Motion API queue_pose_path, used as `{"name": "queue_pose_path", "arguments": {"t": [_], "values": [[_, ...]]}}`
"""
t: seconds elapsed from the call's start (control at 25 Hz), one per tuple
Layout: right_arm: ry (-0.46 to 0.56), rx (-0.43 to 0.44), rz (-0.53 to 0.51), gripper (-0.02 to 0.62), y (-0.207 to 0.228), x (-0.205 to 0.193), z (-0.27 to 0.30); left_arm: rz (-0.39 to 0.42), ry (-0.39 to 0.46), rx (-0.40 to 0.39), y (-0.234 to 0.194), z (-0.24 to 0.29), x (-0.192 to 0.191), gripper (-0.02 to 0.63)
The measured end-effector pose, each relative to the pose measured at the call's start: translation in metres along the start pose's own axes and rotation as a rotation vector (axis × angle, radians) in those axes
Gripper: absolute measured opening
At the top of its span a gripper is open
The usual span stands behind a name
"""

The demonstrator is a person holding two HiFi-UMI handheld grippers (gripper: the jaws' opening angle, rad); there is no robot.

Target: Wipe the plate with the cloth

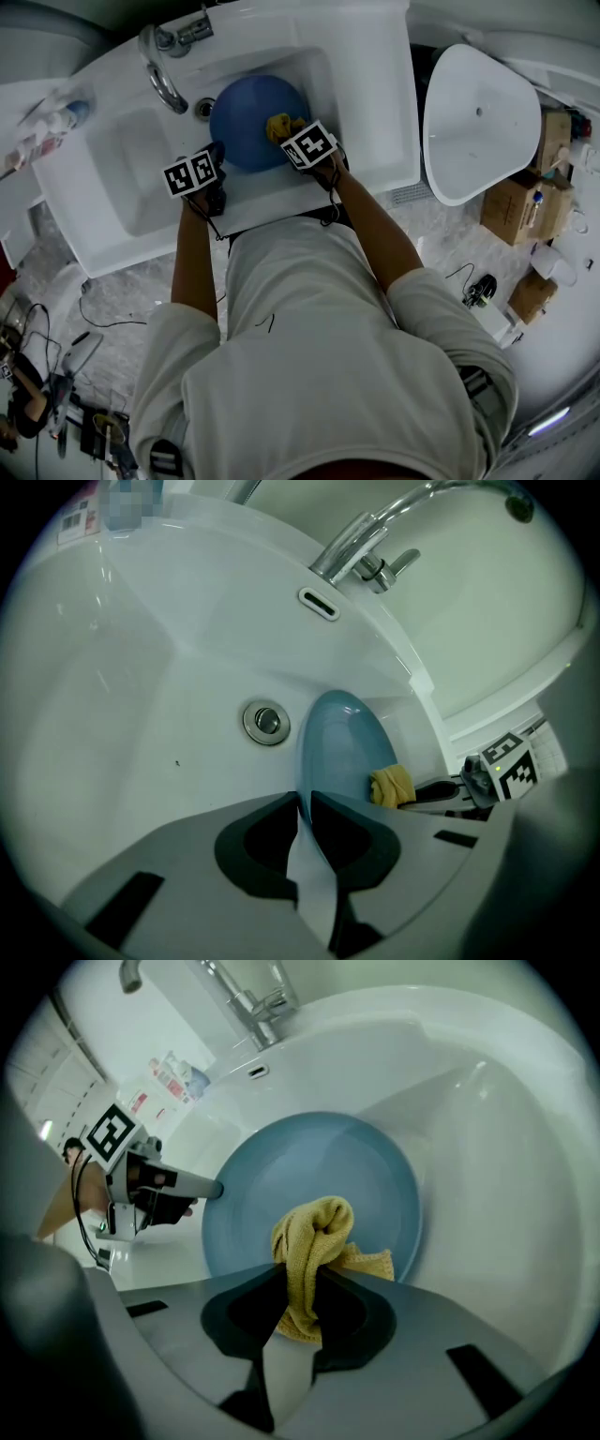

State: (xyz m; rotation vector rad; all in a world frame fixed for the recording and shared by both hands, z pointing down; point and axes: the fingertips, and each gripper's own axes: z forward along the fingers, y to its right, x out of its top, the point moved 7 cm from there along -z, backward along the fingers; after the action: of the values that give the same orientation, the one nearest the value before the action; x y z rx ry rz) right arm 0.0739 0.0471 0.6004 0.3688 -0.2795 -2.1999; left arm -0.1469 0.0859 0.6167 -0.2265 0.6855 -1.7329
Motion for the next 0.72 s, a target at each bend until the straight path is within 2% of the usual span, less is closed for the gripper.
{"name": "queue_pose_path", "arguments": {"t": [0.2,0.32,0.72], "values": [[0.102,-0.033,0.182,0.074,0.019,0.001,-0.008,0.009,-0.009,0.0,0.002,0.002,0.0,0.057],[0.153,-0.06,0.252,0.074,0.029,0.005,-0.014,0.015,-0.015,0.0,0.004,0.003,0.0,0.058],[0.22,-0.107,0.346,0.074,0.048,0.022,-0.021,0.046,-0.04,0.02,0.008,0.003,0.003,0.058]]}}
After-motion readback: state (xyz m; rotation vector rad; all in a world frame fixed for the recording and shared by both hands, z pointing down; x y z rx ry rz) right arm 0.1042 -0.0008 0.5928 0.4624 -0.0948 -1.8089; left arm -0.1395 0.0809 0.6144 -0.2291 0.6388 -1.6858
